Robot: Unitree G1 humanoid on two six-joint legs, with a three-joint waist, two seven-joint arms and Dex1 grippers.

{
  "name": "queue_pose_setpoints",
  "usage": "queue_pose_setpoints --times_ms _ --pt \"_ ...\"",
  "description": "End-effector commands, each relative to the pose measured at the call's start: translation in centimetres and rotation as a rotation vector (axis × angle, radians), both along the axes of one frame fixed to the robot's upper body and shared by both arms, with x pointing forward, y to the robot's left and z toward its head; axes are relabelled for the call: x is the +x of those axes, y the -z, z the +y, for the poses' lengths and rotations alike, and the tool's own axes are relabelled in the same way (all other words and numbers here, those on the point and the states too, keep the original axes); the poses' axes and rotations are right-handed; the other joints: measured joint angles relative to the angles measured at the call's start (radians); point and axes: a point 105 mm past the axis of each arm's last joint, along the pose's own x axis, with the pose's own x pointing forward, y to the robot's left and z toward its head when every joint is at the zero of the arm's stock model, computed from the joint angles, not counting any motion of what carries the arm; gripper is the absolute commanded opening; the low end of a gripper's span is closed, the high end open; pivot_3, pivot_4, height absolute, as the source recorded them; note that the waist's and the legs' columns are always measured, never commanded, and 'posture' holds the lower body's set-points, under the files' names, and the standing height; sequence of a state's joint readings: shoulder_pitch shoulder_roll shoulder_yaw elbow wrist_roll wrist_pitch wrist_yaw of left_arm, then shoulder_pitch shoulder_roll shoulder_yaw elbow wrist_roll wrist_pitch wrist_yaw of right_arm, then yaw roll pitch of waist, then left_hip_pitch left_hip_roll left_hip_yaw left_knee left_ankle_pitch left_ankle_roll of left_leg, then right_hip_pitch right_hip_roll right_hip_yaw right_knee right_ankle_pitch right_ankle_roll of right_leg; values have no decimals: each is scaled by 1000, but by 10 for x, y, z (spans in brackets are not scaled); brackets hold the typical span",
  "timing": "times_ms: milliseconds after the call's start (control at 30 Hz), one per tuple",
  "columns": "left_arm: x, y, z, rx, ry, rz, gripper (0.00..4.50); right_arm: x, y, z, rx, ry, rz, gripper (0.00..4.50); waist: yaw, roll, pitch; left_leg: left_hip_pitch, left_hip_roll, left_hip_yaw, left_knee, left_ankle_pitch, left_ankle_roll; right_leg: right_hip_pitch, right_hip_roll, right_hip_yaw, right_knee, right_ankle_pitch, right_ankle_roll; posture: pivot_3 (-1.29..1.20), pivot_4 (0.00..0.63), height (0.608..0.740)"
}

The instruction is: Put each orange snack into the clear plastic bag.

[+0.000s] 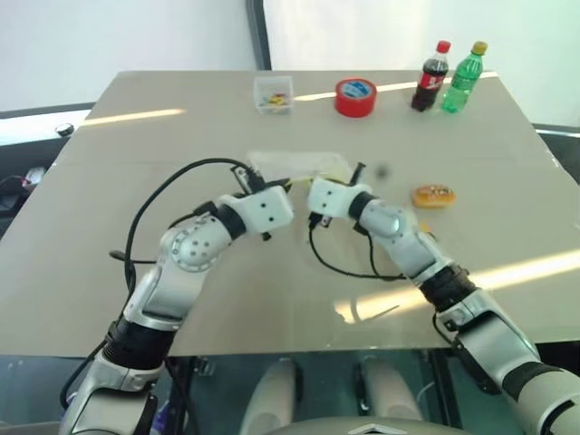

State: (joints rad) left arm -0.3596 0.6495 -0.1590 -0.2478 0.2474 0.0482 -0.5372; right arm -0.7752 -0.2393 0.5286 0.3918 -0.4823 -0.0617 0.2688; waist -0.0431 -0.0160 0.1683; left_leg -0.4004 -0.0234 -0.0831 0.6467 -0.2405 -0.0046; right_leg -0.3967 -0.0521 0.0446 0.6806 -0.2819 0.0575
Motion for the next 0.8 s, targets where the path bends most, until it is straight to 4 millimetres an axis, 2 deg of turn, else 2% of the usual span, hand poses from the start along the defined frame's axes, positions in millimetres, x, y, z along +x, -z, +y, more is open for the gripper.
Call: queue_pose_setpoints --times_ms 33,67,167,200,333,500,633,800 --pt "-1 -8 9 -4 8 -24 0 9 -16 -4 -51 15 -155 540 1 0 0 0 0 0 0 0 0 0 0 0 0 0 0 0 150 740" --pt "-1 -8 11 -4 10 -24 0 10 -14 -6 -63 21 -156 823 2 0 0 0 0 0 0 0 0 0 0 0 0 0 0 0 150 740" --pt "-1 -7 12 -18 10 -15 0 12 -12 -9 -75 32 -181 2186 1 0 0 0 0 0 0 0 0 0 0 0 0 0 0 0 150 740" --pt "0 -7 13 -19 4 -16 0 12 -11 -9 -76 33 -181 2770 1 0 0 0 0 0 0 0 0 0 0 0 0 0 0 0 150 740" --pt "4 -7 18 -58 -28 0 0 11 -14 -12 -71 38 -196 4466 0 0 0 0 0 0 0 0 0 0 0 0 0 0 0 0 150 740" --pt "13 -7 27 -76 -88 15 0 5 -30 -23 -11 37 -170 4466 1 0 0 0 0 0 0 0 1 0 0 0 0 0 0 0 150 740" --pt "16 -7 29 -89 -108 16 0 -7 -40 -42 13 35 -118 4466 3 0 0 -1 0 -1 1 -1 2 0 0 -1 0 0 0 0 150 740" --pt "22 -9 29 -97 -108 14 0 -41 -43 -77 146 110 65 4466 3 0 0 -2 0 -2 1 -2 4 1 0 -2 0 0 0 0 150 740"
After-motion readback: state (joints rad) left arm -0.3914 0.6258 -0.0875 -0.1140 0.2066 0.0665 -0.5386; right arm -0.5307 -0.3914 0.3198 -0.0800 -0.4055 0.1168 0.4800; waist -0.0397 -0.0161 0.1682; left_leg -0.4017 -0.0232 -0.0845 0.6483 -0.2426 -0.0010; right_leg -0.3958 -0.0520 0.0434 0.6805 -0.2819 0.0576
